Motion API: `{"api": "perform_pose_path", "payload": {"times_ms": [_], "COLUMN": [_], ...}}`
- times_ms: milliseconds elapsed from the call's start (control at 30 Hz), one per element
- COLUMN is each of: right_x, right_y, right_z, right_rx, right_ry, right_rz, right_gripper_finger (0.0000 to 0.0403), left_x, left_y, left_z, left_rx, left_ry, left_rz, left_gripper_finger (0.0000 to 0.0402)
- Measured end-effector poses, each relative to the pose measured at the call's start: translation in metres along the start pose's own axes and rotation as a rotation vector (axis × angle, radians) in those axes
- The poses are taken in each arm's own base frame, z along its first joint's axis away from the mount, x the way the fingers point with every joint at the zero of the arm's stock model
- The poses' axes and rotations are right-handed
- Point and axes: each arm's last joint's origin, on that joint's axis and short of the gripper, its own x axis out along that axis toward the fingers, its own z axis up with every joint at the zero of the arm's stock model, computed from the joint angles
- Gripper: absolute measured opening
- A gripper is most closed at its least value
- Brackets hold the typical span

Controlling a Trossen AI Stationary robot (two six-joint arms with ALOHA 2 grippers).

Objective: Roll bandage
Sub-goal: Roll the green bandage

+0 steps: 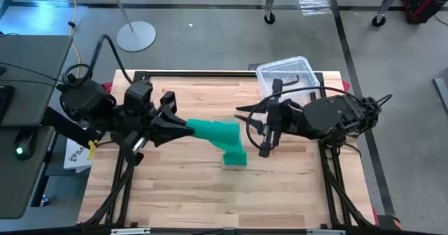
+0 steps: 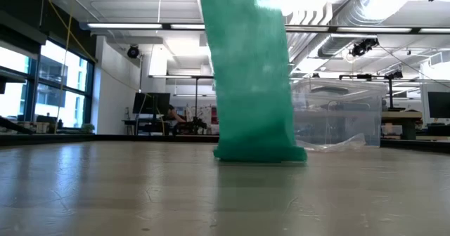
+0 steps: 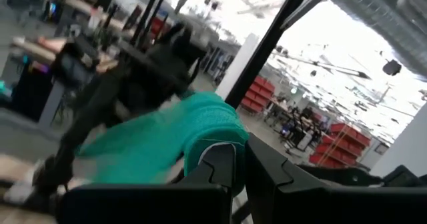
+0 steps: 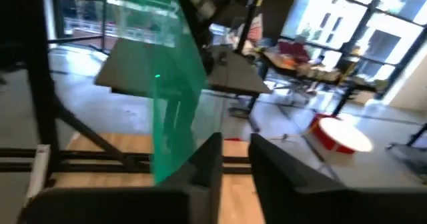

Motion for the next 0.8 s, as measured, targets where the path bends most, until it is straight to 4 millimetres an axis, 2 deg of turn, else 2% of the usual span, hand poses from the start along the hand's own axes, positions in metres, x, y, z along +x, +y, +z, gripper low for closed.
{"api": "perform_pose_path", "payload": {"times_ms": [133,267,433,567,667,800], "right_x": [0.0,-0.005,-0.027,-0.046,-0.052,-0.05], "right_y": [0.005,0.012,0.011,0.008,0.009,0.012], "right_z": [-0.003,-0.003,0.006,0.025,0.036,0.041], "right_rx": [0.005,-0.009,-0.025,0.046,0.103,0.15], "right_ry": [0.018,0.008,-0.045,-0.191,-0.298,-0.351], "right_rz": [0.143,0.249,0.174,0.178,0.188,0.259], "right_gripper_finger": [0.0136,0.0164,0.0169,0.0169,0.0169,0.0169], "left_x": [-0.001,-0.002,-0.001,-0.001,-0.001,-0.001], "left_y": [-0.003,-0.005,-0.003,-0.001,0.001,0.002], "left_z": [0.008,0.012,0.01,0.007,0.004,0.001], "left_rx": [0.061,0.156,0.256,0.342,0.433,0.55], "left_ry": [-0.076,-0.118,-0.107,-0.08,-0.045,-0.013], "left_rz": [-0.027,-0.03,0.02,0.054,0.074,0.083], "left_gripper_finger": [0.0012,0.0012,0.0012,0.0012,0.0012,0.0012]}}
